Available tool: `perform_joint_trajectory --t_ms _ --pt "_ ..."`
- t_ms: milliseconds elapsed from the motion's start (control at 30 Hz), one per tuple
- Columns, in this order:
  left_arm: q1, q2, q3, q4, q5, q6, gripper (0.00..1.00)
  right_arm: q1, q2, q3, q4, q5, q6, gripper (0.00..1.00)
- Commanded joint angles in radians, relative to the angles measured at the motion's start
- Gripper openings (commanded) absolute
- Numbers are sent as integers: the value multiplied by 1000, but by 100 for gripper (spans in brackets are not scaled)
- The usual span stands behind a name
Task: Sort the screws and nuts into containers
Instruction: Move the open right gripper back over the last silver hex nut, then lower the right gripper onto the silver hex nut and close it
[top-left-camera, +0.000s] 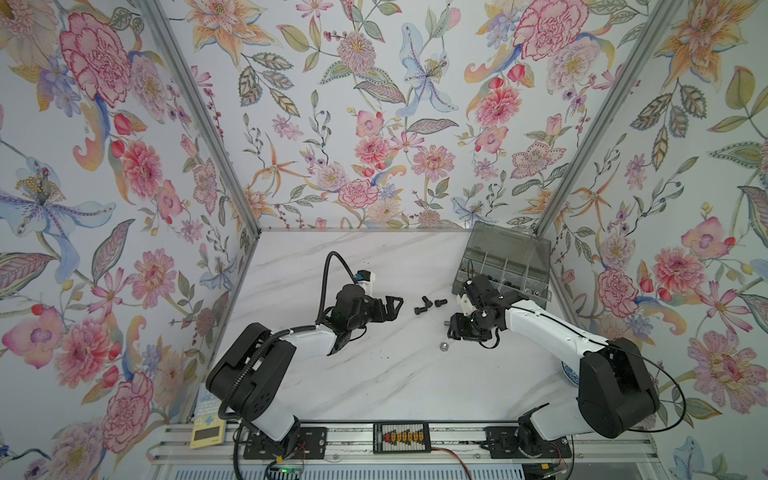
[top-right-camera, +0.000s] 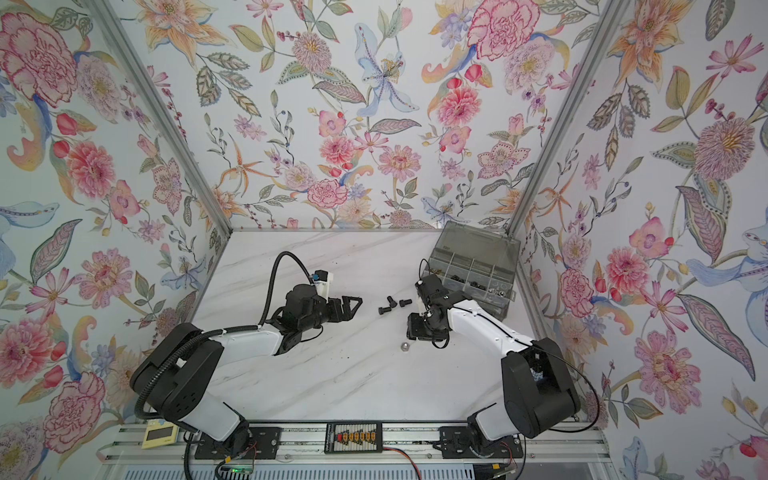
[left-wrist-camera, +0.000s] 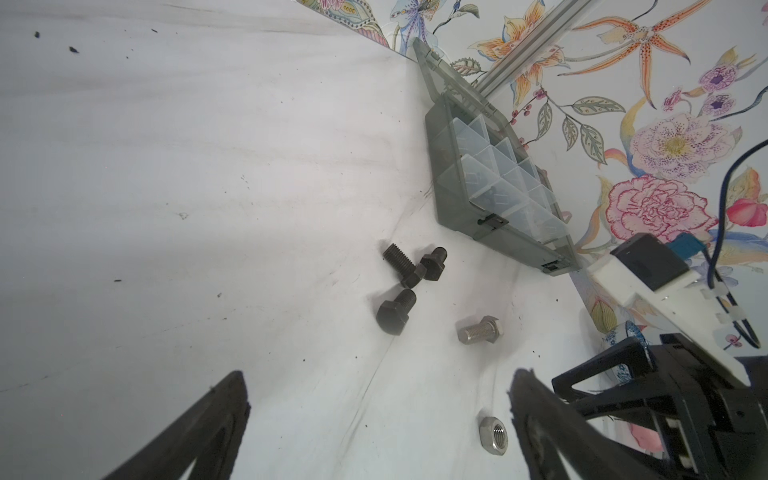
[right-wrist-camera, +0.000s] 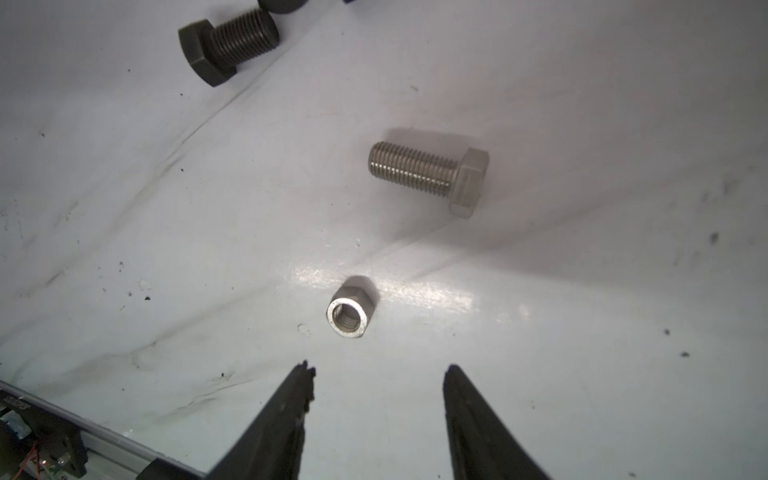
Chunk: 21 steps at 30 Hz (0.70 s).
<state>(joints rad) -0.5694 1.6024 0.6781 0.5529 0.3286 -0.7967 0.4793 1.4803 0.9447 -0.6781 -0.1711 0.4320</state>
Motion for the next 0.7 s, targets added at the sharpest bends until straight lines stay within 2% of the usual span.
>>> perform_joint_trajectory --t_ms 0,200,667 --pt "2 -24 -9 -22 -22 19 99 50 23 -17 -12 53 75 56" --pt "2 -18 -7 -18 -21 15 99 123 74 -21 33 85 132 58" --pt "2 -22 -9 -24 -23 17 99 140 141 -10 89 132 182 58"
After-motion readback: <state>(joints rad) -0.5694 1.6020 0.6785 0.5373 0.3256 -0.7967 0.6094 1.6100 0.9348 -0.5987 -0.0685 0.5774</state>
